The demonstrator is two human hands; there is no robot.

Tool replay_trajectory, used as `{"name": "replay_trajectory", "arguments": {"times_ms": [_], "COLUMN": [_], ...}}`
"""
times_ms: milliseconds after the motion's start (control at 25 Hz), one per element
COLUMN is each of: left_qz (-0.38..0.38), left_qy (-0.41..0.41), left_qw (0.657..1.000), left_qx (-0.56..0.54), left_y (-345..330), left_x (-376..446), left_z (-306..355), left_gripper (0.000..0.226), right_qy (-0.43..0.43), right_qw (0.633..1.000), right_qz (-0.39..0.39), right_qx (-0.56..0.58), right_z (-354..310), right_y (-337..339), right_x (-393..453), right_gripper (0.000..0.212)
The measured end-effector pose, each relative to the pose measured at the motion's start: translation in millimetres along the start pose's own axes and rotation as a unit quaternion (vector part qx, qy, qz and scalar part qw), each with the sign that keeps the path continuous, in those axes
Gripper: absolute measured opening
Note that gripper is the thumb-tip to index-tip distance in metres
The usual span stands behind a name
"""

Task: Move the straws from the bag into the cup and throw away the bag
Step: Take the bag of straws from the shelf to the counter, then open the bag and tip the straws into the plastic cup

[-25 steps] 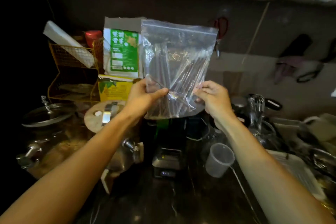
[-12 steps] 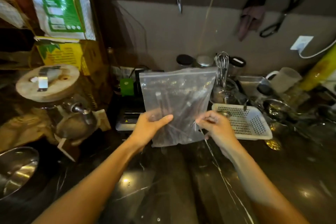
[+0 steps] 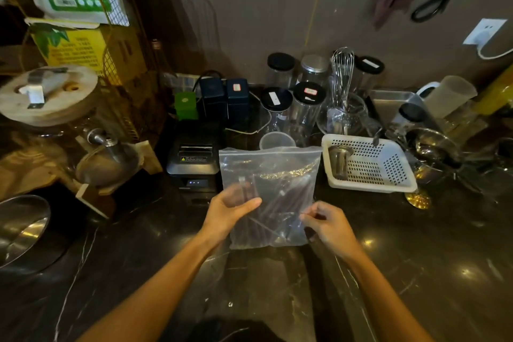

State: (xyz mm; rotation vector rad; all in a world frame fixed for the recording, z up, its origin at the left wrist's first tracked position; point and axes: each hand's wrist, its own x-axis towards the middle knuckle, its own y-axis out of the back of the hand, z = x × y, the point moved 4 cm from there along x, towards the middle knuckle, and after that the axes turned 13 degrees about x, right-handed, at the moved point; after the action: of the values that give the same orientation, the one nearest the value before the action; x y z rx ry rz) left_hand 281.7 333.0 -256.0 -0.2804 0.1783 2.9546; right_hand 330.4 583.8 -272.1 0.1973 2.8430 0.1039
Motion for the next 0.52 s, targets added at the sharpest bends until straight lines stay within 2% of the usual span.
{"name": "replay_trajectory", "arguments": {"times_ms": [160, 200, 280, 360, 440, 520], "left_qz": [0.008, 0.005, 0.005, 0.005, 0.008, 0.001], "left_qy": [0.026, 0.025, 0.019, 0.016, -0.002, -0.038], "left_qw": [1.0, 1.0, 1.0, 1.0, 0.999, 0.998], "left_qx": [0.012, 0.018, 0.024, 0.023, 0.042, 0.054], "left_y": [1, 0, 0, -2, -4, -11], "left_x": [2, 1, 1, 3, 4, 2], "left_z": [-7, -8, -9, -9, -9, -6], "left_gripper": [0.024, 0.024, 0.028, 0.03, 0.028, 0.027], "right_qy": [-0.037, -0.035, 0.014, 0.106, 0.135, 0.097], "right_qw": [0.998, 0.996, 0.988, 0.977, 0.984, 0.989], "right_qz": [0.0, 0.014, 0.098, 0.168, 0.114, 0.024], "right_qx": [-0.059, -0.086, -0.116, -0.082, 0.003, 0.108], "right_z": [6, 4, -13, -37, -57, -75], "right_y": [4, 4, 3, 0, -13, -33], "right_x": [0, 0, -1, -5, -5, -4], "right_gripper": [0.004, 0.009, 0.019, 0.011, 0.021, 0.033]}}
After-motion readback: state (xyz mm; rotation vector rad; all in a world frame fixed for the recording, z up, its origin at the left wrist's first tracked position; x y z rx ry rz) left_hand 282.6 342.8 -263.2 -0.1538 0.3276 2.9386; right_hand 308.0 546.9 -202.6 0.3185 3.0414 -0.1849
